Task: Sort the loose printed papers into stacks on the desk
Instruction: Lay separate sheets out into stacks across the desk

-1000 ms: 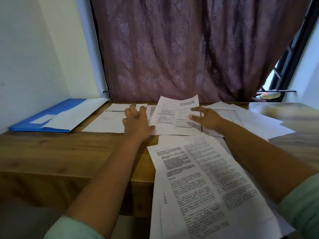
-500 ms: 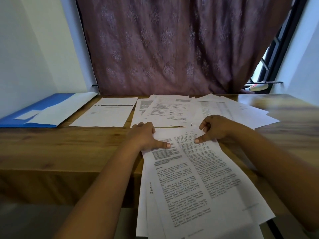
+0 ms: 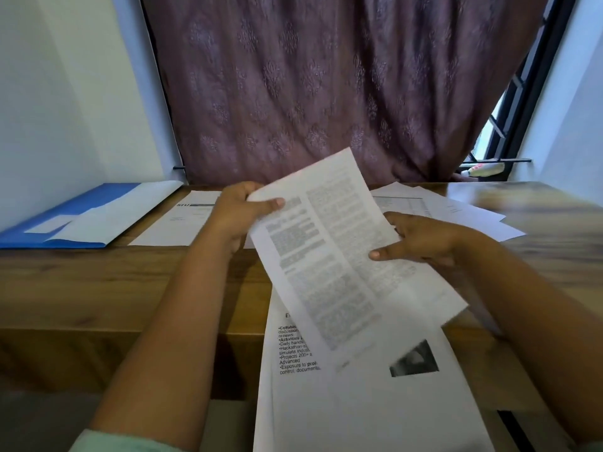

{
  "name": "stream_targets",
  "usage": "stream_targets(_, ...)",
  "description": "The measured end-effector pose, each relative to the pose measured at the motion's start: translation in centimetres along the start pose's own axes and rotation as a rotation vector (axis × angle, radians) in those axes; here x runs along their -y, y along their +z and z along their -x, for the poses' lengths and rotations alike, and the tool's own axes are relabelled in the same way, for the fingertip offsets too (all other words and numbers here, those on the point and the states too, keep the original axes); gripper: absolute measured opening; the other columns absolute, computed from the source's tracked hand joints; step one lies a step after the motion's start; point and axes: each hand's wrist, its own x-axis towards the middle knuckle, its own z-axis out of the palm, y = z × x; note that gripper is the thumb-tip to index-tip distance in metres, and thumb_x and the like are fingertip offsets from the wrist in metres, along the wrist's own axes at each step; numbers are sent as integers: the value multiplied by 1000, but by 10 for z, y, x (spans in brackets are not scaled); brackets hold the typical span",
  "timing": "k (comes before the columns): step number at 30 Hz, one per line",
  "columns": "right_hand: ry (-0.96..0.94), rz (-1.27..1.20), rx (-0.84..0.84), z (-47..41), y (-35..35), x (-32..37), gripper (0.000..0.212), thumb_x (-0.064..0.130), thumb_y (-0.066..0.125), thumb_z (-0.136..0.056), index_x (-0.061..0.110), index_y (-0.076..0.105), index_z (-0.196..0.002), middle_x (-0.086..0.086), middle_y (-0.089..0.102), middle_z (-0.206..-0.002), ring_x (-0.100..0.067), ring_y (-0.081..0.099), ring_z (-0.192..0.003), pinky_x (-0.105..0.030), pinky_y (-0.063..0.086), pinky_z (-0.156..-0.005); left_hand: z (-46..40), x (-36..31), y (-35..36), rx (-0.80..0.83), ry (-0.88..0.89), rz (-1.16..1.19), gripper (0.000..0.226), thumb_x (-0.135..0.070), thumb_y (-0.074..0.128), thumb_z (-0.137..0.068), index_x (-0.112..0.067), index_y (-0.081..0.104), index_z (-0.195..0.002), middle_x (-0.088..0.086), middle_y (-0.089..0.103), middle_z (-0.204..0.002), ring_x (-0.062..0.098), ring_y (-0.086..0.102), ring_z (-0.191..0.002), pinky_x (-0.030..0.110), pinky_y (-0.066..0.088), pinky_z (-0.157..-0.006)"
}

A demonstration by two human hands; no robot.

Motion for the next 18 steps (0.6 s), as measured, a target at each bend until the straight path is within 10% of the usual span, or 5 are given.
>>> stream_targets(6, -1, -279, -449, -53, 3, 9, 34, 18, 69, -90, 20, 52, -119, 8, 61, -110, -4, 57, -85, -10, 48, -61, -39, 18, 16, -512, 109, 79, 85, -52, 77, -77, -27, 29, -142, 6, 36, -144, 20, 45, -126, 33, 46, -102)
stream_targets(11, 92, -121, -690, -109, 14, 6, 74, 28, 77, -83, 5, 31, -137, -12, 51, -134, -28, 50, -125, -35, 42, -104, -42, 55, 37, -246, 228, -303, 77, -72, 64, -74, -29, 41, -132, -3, 43, -137, 19, 43, -127, 33, 43, -99)
stream_targets(18, 152, 444, -561, -139, 19, 8, 52, 42, 60, -92, 6, 56, -129, -11, 58, -131, -26, 54, -122, -28, 41, -96, -44, 77, 18, 286, 114, -1123, 59, -69, 47, -89, -43, 42, -141, -3, 31, -157, 28, 25, -143, 54, 22, -115)
